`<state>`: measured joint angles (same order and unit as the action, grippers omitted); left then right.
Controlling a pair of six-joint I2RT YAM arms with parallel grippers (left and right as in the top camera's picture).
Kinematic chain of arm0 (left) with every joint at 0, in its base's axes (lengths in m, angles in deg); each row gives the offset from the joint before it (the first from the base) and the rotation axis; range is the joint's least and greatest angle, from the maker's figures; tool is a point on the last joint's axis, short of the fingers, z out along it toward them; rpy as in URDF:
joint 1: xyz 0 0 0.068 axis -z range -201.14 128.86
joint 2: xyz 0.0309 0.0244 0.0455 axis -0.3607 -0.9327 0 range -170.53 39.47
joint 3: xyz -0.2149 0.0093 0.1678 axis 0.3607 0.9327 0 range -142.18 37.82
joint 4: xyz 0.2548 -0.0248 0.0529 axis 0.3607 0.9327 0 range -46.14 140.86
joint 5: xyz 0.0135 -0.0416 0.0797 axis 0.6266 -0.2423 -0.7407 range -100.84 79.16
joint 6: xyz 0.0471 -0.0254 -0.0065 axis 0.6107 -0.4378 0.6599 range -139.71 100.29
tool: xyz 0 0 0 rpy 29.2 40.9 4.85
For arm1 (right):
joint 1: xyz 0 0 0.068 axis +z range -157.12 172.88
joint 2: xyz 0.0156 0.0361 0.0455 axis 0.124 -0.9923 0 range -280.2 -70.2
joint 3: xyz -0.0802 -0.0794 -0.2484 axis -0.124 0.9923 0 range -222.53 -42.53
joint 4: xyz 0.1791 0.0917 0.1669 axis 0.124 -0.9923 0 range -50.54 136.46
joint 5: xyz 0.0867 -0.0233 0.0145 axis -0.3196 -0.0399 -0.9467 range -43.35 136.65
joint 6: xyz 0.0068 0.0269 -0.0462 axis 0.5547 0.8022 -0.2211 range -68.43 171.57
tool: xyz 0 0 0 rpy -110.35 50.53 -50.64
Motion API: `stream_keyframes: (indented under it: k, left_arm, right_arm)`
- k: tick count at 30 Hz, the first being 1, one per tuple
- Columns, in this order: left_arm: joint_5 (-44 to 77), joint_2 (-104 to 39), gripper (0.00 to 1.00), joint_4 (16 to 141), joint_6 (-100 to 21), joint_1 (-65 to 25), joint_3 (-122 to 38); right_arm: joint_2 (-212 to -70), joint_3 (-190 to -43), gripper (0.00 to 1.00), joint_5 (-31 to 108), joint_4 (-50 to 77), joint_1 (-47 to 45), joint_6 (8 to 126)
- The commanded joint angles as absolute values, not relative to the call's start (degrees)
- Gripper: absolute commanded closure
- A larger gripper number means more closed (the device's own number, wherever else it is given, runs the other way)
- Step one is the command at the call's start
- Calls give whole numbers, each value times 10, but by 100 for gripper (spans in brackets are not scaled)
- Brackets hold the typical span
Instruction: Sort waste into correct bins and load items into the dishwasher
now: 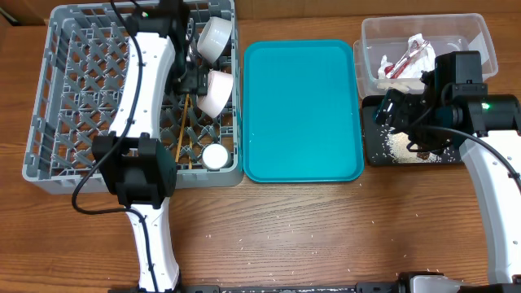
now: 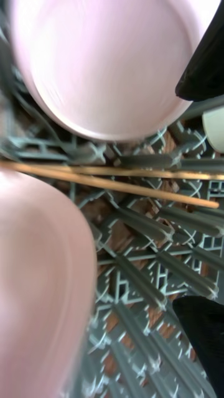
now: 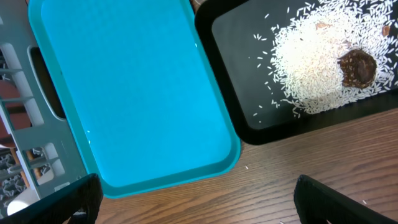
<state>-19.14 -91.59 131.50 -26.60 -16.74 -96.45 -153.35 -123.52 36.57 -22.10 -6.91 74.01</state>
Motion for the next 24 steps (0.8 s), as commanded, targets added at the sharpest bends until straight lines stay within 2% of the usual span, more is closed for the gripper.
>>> stream_keyframes:
  k: [1, 10, 12, 15, 17, 21, 24]
  left_arm:
    - [-170, -834, 0, 1331, -263, -162, -1032]
    - [-213, -629, 0, 1363, -262, -94, -1035]
    - [-237, -599, 0, 1368, -268, -81, -1028]
    - [-338, -542, 0, 1365, -332, -47, -996]
    - [-420, -479, 0, 1340, -365, 1, -939]
    - [-448, -374, 0, 1268, -358, 70, -803]
    - [-455, -289, 0, 1193, -359, 89, -670]
  right_arm:
    - [-1533, -1235, 0, 372, -218, -68, 738]
    - [-1533, -1235, 0, 372, -218, -68, 738]
    - [-1533, -1235, 0, 372, -218, -68, 738]
    - [-1533, -1235, 0, 372, -218, -68, 738]
    - [-1533, -1235, 0, 372, -217, -68, 738]
    - [-1533, -1235, 0, 372, -218, -68, 738]
    - [-1533, -1235, 0, 372, -218, -68, 738]
